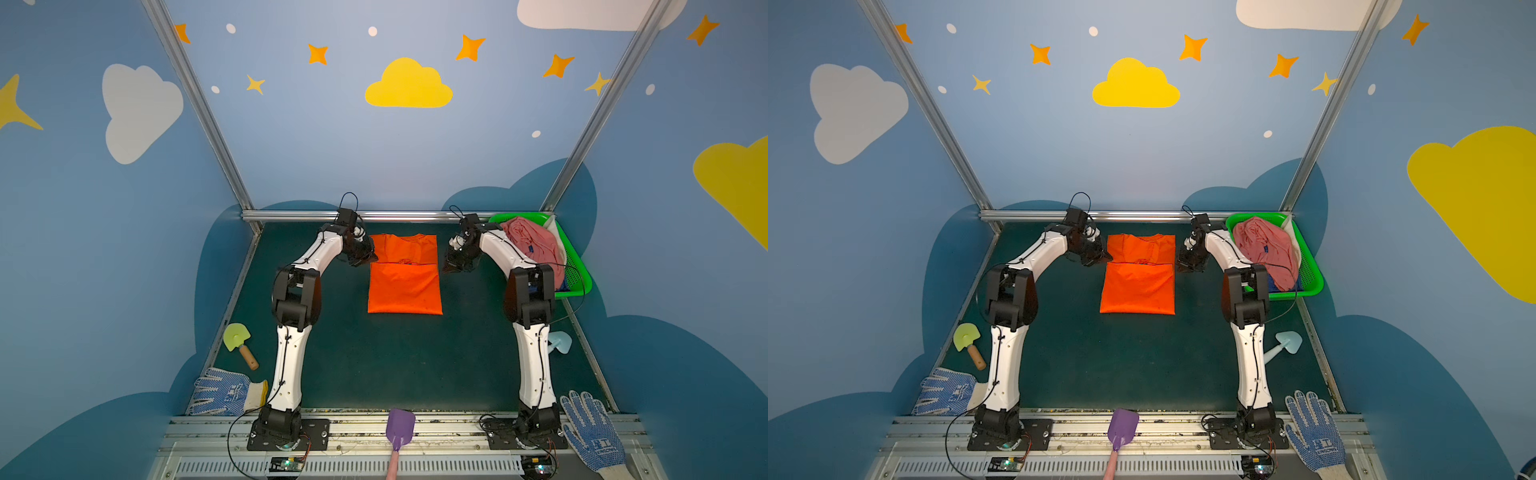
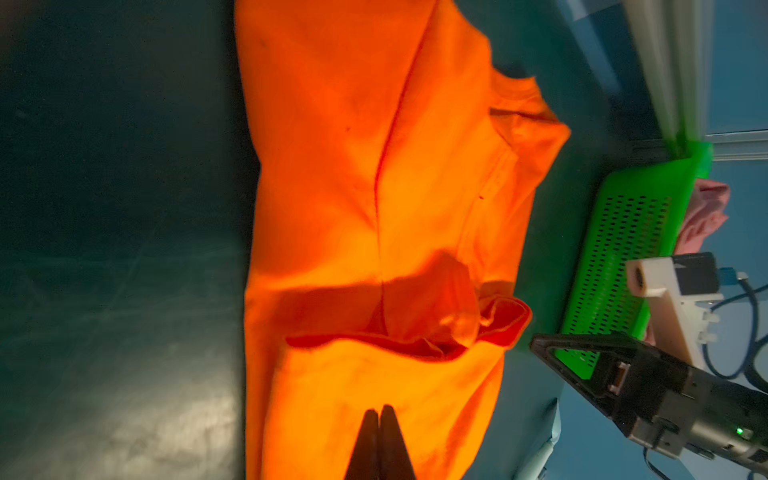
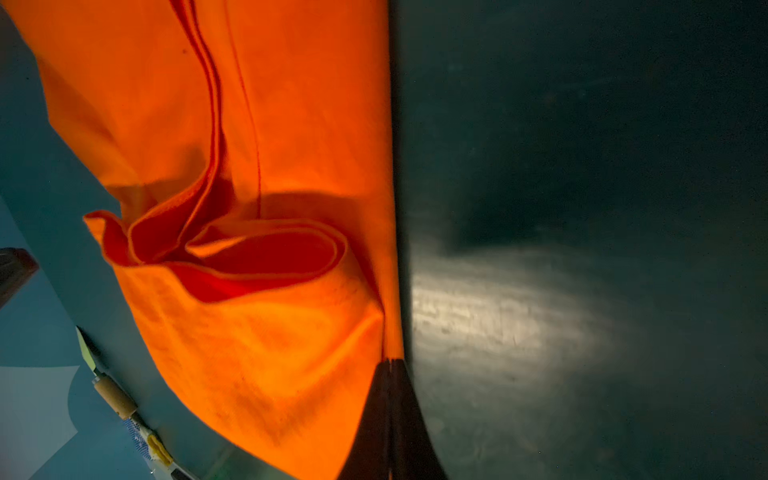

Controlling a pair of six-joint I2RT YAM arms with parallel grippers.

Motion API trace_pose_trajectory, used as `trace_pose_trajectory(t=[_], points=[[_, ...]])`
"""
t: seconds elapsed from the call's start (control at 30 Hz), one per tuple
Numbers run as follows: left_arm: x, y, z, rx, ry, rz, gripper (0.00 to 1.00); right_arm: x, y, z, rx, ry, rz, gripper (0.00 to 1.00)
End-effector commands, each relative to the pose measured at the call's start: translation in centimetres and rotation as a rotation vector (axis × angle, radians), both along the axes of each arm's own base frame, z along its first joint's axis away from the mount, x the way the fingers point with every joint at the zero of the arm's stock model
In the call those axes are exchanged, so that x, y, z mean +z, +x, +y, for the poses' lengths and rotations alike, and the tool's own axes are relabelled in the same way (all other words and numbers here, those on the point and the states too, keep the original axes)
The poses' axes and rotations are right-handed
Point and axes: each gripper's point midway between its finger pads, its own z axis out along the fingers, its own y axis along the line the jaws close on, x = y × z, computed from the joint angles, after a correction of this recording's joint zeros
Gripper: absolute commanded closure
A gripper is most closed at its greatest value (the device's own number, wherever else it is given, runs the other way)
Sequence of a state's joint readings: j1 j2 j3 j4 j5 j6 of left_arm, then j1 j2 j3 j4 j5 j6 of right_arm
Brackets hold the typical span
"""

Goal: Fold and stack the t-shirts
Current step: 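Press both grippers along the sides of the folded shirt to square it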

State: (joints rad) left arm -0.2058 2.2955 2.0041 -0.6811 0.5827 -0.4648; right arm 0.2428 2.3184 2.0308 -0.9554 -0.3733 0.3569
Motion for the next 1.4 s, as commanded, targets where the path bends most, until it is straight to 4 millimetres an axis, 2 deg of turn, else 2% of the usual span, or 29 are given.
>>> trace_pose_trajectory(t=[0.0, 0.1, 0.2, 0.3, 0.43, 0.53, 0.73, 0.97, 1.37], points=[[4.9, -1.6, 1.8, 0.008, 0.033, -0.095, 0.89, 4.0, -1.4, -0.8, 0.005, -0.006, -0.092, 0.92], [4.3, -4.6, 3.0, 0.018, 0.072, -0.063, 0.75, 4.0, -3.9, -1.3, -0.001, -0.001, -0.094, 0.80], [2.3, -7.7, 3.5, 0.025, 0.077, 0.002, 0.61, 3.0, -6.5, -1.5, -0.004, 0.000, -0.071, 0.67], [-0.2, -10.5, 3.7, 0.031, 0.078, 0.072, 0.52, 1.6, -9.0, -1.2, -0.001, 0.011, -0.034, 0.55], [-2.9, -13.2, 3.2, 0.034, 0.053, 0.135, 0.43, -0.5, -11.7, -0.5, -0.001, 0.013, 0.008, 0.46], [-4.3, -14.5, 2.4, 0.027, 0.046, 0.161, 0.41, -1.6, -12.6, 0.0, -0.011, 0.023, 0.032, 0.45], [-6.1, -15.7, 1.3, 0.019, 0.047, 0.186, 0.38, -2.6, -13.4, 0.6, -0.022, 0.031, 0.051, 0.41], [-7.7, -15.4, 1.3, 0.043, 0.050, 0.197, 0.40, -3.8, -13.2, 0.9, -0.040, 0.046, 0.078, 0.40], [-8.2, -15.0, 0.5, 0.061, 0.007, 0.205, 0.59, -4.8, -13.7, 2.3, -0.065, 0.136, 0.118, 0.48]])
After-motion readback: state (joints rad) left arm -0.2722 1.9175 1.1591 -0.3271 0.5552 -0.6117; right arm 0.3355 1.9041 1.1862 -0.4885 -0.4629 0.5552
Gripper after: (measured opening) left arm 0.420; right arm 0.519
